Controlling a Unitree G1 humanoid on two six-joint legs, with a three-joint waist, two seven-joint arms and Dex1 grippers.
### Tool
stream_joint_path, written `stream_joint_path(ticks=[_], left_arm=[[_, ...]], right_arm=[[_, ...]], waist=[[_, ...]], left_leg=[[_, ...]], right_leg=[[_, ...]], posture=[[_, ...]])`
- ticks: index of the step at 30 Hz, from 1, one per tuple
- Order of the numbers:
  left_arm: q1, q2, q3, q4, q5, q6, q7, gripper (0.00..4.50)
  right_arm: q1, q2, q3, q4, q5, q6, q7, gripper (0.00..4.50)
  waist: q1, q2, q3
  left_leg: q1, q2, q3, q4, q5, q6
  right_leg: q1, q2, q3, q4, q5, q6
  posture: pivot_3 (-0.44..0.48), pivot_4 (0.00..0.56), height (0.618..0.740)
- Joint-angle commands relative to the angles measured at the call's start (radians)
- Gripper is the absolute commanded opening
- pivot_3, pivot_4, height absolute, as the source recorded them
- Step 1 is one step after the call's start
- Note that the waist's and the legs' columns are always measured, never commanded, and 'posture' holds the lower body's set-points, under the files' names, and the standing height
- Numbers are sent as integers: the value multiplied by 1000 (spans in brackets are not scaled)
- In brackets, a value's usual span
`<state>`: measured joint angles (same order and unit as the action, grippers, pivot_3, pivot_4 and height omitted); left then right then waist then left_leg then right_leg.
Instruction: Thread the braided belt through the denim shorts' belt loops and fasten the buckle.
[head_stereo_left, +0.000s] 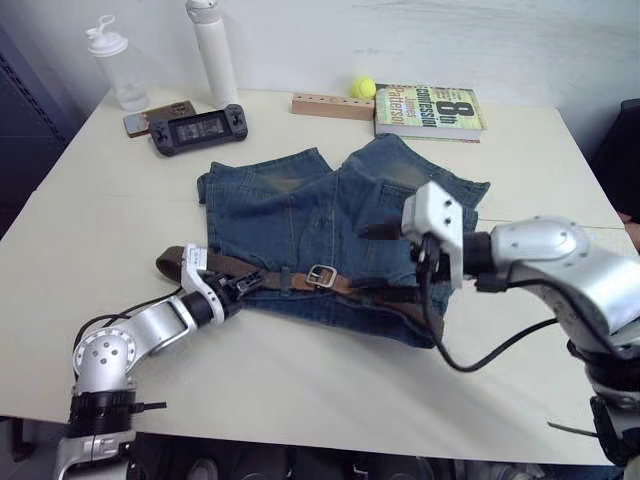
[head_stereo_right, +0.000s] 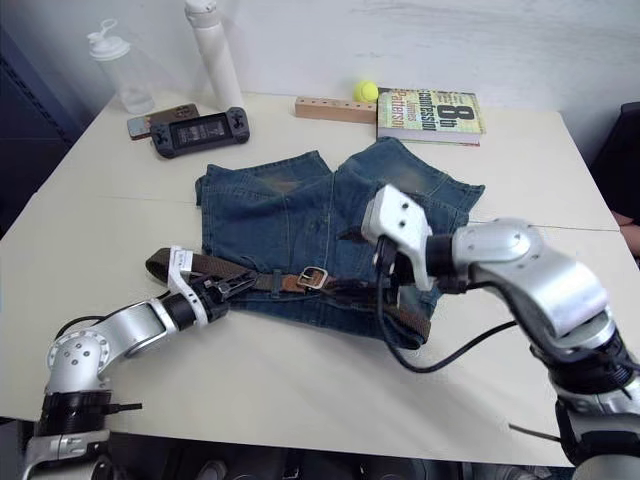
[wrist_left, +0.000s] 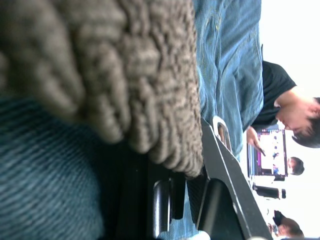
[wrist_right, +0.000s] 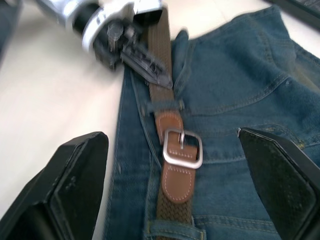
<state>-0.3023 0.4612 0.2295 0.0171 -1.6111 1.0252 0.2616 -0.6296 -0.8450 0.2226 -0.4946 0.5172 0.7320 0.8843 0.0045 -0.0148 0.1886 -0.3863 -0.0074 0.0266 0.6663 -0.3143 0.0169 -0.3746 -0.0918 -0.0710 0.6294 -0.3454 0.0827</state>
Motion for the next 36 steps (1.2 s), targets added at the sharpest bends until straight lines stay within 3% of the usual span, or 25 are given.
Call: stream_joint_path(ticks=[1, 8, 14, 21, 36], left_arm=[[-16, -31, -50, 14, 2, 57, -1, 0], [-35, 23, -73, 35, 76, 155, -50, 0], [-82, 49, -55, 74, 142, 194, -108, 0], [-113, 56, -51, 94, 201, 249, -168, 0], [-146, 33, 2, 107, 259, 333, -210, 0]], right_arm=[[44, 3, 55, -55, -136, -118, -17, 4393], [111, 77, 220, -5, -454, -437, -71, 4393], [115, 171, 264, 85, -586, -598, -94, 4393], [118, 226, 290, 224, -711, -749, -107, 1288], [157, 277, 269, 392, -836, -925, -149, 1288]], waist=[[9, 0, 0], [19, 0, 0], [18, 0, 0], [17, 0, 0], [11, 0, 0]], left_leg=[[0, 0, 0, 0, 0, 0], [-1, -2, -1, -1, 0, 0], [-1, -2, -1, 0, 0, 0], [-1, -2, -2, 0, 0, 0], [0, -2, -3, 1, 0, 0]], right_leg=[[0, 0, 0, 0, 0, 0], [0, 0, -1, 0, 0, 1], [0, 0, -2, -1, 0, 1], [1, 0, -3, 0, 0, 1], [1, 0, -4, 3, 0, 1]], posture=[[0, 150, 738], [0, 150, 738], [0, 150, 738], [0, 150, 738], [0, 150, 738]])
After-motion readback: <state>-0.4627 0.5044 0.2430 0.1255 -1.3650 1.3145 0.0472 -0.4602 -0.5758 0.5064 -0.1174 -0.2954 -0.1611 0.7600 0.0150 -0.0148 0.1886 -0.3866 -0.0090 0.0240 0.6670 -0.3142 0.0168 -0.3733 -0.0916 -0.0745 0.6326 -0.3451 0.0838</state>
